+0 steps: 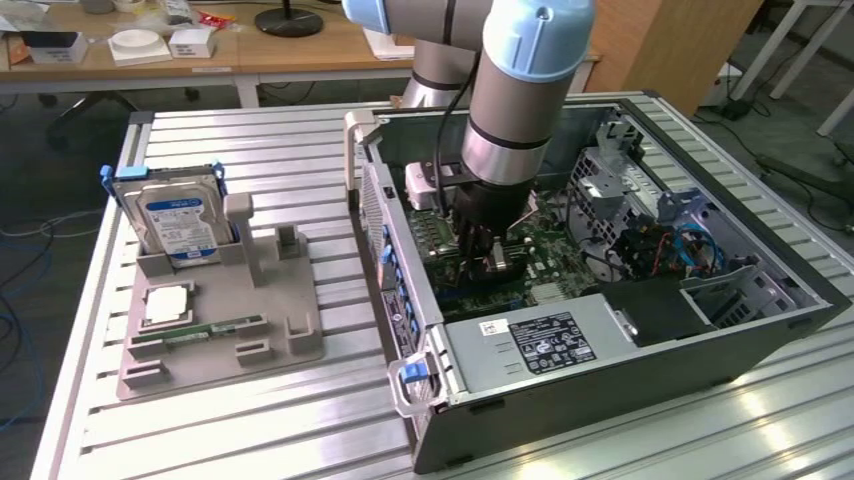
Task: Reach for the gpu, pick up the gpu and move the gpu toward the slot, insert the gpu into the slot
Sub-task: 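Insert the gpu into the slot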
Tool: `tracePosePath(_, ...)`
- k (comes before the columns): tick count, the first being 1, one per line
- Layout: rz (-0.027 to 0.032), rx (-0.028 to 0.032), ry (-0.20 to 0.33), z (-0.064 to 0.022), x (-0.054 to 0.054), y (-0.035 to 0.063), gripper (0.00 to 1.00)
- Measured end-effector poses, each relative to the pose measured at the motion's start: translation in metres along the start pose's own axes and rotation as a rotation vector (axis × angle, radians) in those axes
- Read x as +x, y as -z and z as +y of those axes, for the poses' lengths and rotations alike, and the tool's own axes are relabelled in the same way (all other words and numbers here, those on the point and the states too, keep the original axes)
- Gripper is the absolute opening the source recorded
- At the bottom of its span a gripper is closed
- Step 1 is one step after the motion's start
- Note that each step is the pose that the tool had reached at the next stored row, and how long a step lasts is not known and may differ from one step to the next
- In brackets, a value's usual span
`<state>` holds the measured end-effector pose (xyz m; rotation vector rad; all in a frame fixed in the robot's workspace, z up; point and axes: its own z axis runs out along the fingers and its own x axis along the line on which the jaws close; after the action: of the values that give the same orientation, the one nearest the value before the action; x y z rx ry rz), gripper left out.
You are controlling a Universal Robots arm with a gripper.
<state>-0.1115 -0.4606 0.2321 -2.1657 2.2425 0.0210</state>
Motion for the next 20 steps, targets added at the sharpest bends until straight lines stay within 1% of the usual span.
tracePosePath(3,0.0002,-0.0001,0.000,0.0000,0.0000,-0.0005,0.29)
tracePosePath(4,-0.0006,0.0005,0.000,0.0003,0.0000,-0.0026,0.29)
tracePosePath(5,0.0002,0.0001,0.000,0.0008,0.0001,-0.0040,0.29)
tracePosePath(14,0.0000,0.0000,0.000,0.0008,0.0001,-0.0042,0.29)
tracePosePath(16,0.0000,0.0001,0.000,0.0009,0.0001,-0.0040,0.29)
tracePosePath(18,-0.0017,0.0006,0.000,0.0011,-0.0001,-0.0027,0.29)
tracePosePath(20,0.0000,0.0007,0.000,0.0010,0.0000,0.0001,0.29)
